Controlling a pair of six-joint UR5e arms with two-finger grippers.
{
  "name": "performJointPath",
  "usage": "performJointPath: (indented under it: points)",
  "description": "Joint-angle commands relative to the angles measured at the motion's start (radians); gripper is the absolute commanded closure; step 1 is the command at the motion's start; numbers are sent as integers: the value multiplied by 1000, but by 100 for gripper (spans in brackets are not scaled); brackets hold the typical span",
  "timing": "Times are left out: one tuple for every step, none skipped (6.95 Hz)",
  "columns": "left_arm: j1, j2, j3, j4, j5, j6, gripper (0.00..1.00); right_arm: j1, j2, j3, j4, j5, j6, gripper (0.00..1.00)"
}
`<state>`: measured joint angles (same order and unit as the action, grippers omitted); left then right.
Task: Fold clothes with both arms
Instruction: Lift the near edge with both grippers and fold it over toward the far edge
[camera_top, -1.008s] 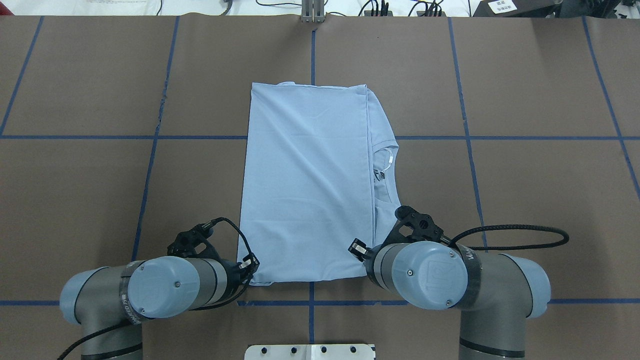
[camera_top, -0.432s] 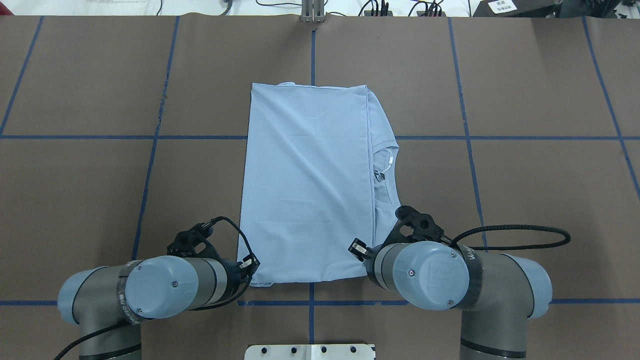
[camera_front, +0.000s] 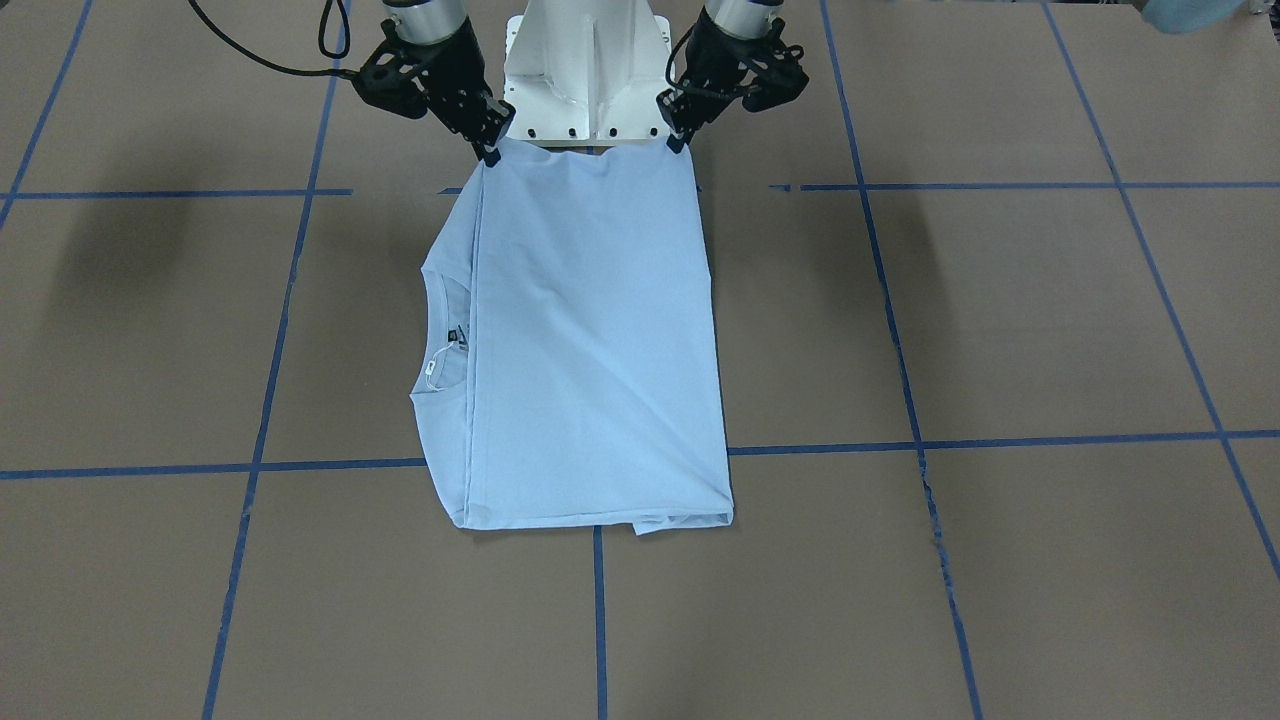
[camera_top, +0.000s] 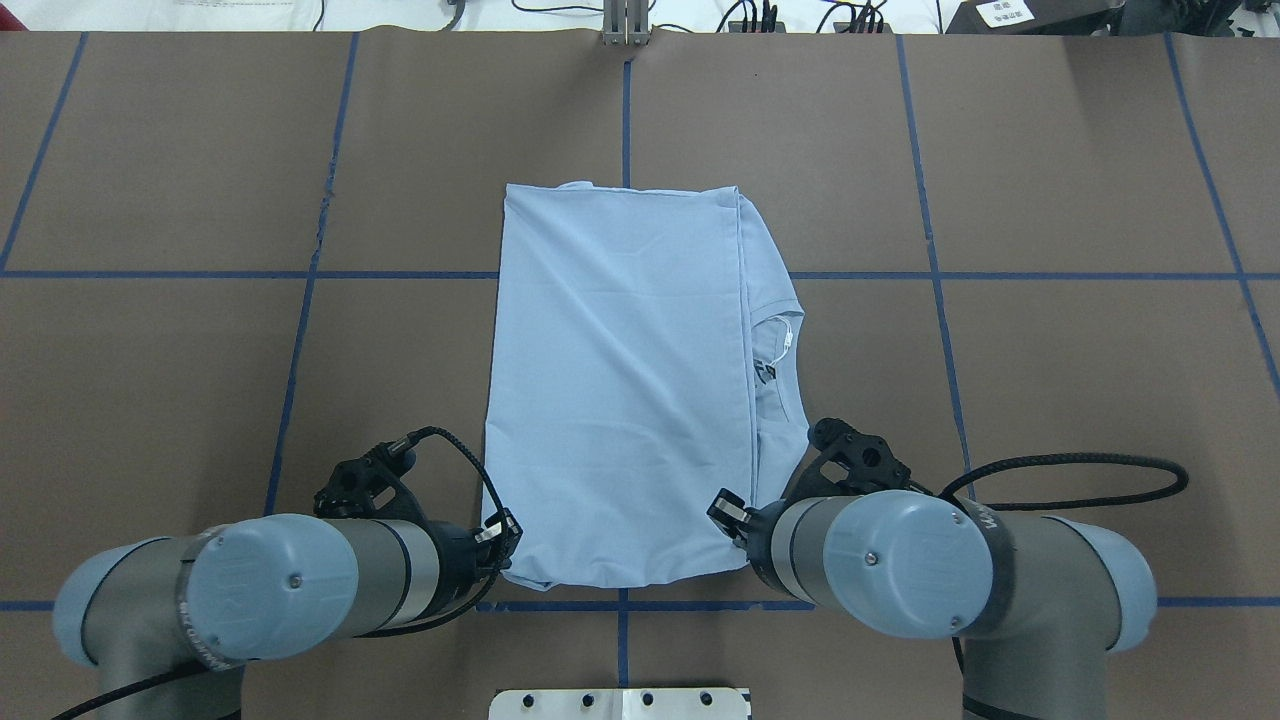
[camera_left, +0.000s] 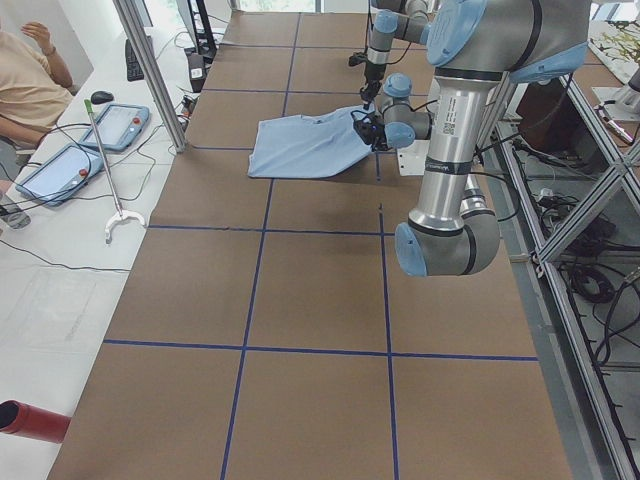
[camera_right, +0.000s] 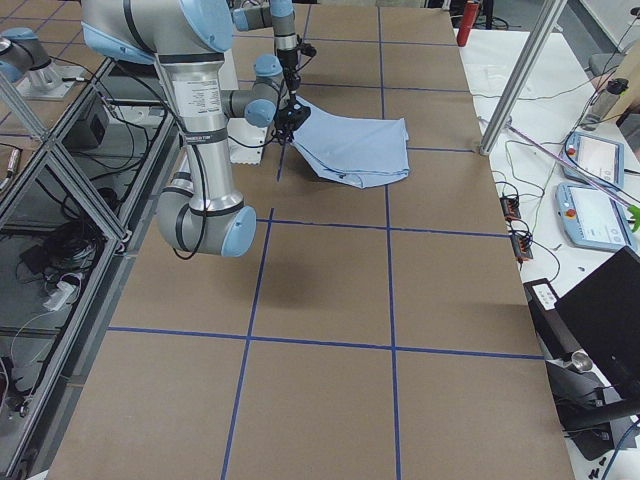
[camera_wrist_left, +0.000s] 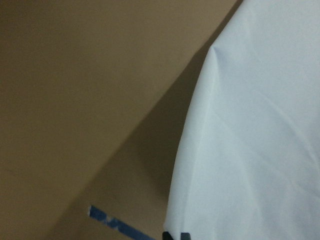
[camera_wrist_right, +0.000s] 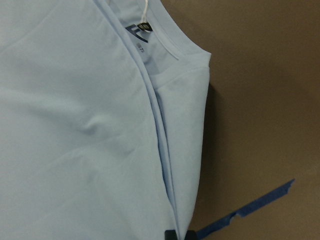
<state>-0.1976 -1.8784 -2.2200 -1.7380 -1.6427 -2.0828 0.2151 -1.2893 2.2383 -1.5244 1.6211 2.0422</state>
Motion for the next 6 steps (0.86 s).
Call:
performJointPath:
  points:
    - [-17, -11, -112, 48, -31, 1, 100, 45, -10, 95, 0, 13, 6, 100]
    - [-95, -49, -96, 48, -25, 15, 100, 105, 4, 81, 1, 11, 1, 100]
    - [-165, -112, -26, 49, -25, 53, 100, 163, 66, 11, 0, 13, -2, 100]
    - [-219, -145, 46, 46, -22, 88, 100, 232, 135, -90, 1, 46, -10, 100]
    - [-265, -150, 87, 40, -20, 158, 100, 319, 166, -167, 9, 128, -73, 100]
    - [-328, -177, 145, 37, -22, 224, 100, 366, 195, -231, 9, 152, -126, 100]
